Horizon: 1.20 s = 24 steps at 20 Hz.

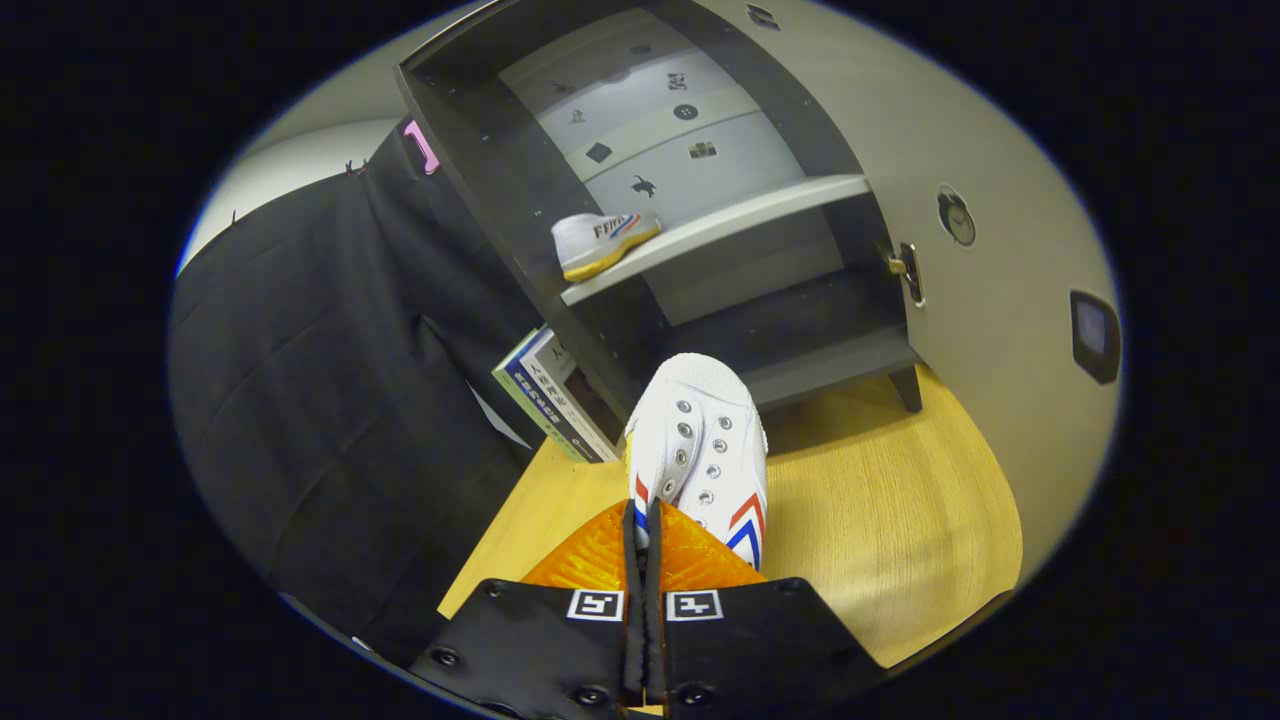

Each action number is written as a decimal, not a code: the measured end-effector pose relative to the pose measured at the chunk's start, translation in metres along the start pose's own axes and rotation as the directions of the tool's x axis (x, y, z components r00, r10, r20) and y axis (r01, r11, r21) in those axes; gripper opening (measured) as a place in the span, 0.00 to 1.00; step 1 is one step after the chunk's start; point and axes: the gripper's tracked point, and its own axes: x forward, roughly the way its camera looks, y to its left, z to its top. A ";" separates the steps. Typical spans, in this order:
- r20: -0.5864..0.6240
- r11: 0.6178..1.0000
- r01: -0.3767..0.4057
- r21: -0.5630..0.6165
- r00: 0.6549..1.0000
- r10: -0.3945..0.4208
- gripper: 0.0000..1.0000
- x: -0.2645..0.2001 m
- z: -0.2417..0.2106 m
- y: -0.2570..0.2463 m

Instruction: Open the shoe cabinet door, grab the shoes and put them into the shoe cabinet, then close the shoe cabinet door.

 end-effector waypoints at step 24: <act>0.349 0.995 0.035 -0.096 0.937 0.001 0.01 0.102 0.263 0.015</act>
